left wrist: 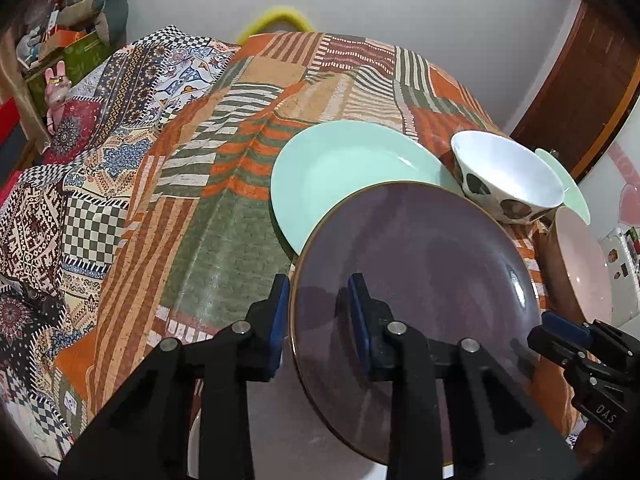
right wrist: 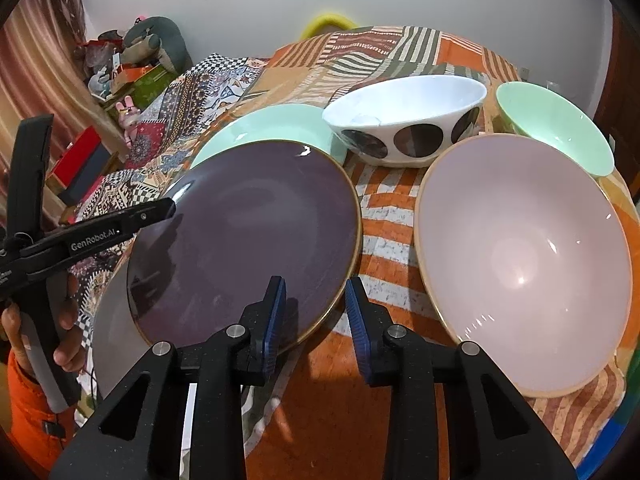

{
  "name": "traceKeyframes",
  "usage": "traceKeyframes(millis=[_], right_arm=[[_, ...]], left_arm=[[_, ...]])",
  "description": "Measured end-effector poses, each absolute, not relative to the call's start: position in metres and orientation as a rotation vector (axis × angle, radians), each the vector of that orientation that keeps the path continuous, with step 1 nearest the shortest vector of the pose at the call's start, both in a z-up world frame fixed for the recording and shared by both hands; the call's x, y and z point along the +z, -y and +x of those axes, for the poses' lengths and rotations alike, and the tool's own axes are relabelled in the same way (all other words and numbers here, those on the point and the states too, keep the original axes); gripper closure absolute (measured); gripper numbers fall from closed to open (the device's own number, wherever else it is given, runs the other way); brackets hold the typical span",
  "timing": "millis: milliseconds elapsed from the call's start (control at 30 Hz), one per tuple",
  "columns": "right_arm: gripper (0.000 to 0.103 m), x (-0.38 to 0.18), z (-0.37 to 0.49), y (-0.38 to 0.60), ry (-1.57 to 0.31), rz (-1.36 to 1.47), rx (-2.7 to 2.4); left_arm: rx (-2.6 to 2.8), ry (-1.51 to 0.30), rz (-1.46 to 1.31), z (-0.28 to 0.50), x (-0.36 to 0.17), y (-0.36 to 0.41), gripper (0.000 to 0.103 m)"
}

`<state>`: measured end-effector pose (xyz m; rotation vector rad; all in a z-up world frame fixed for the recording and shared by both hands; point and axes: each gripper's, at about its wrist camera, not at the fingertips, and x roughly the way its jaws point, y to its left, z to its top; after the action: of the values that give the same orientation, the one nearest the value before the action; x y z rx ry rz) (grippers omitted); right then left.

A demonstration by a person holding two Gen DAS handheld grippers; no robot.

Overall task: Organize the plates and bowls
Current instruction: 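Lift the dark purple plate off the white plate with both grippers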

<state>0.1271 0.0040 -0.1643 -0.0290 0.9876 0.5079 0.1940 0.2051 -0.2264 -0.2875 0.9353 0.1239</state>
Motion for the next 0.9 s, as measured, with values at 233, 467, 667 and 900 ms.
traceKeyframes(millis=[233,467,667,900], right_arm=[[0.078,-0.166,0.127,-0.008,-0.983,-0.066,0.483],[0.077,-0.170,0.132,-0.019,-0.987,-0.107,0.475],[0.077,-0.173,0.137,-0.019,-1.012,-0.075,0.510],[0.076,-0.177,0.143,-0.025,-1.027,-0.054,0.505]], left_arm=[[0.125,-0.943,-0.295,0.195,-0.232,-0.209,0.078],[0.130,-0.952,-0.288,0.189,-0.231,-0.214,0.079],[0.145,-0.947,-0.248,0.178,-0.226,-0.216,0.080],[0.123,-0.963,-0.267,0.185,-0.230,-0.222,0.079]])
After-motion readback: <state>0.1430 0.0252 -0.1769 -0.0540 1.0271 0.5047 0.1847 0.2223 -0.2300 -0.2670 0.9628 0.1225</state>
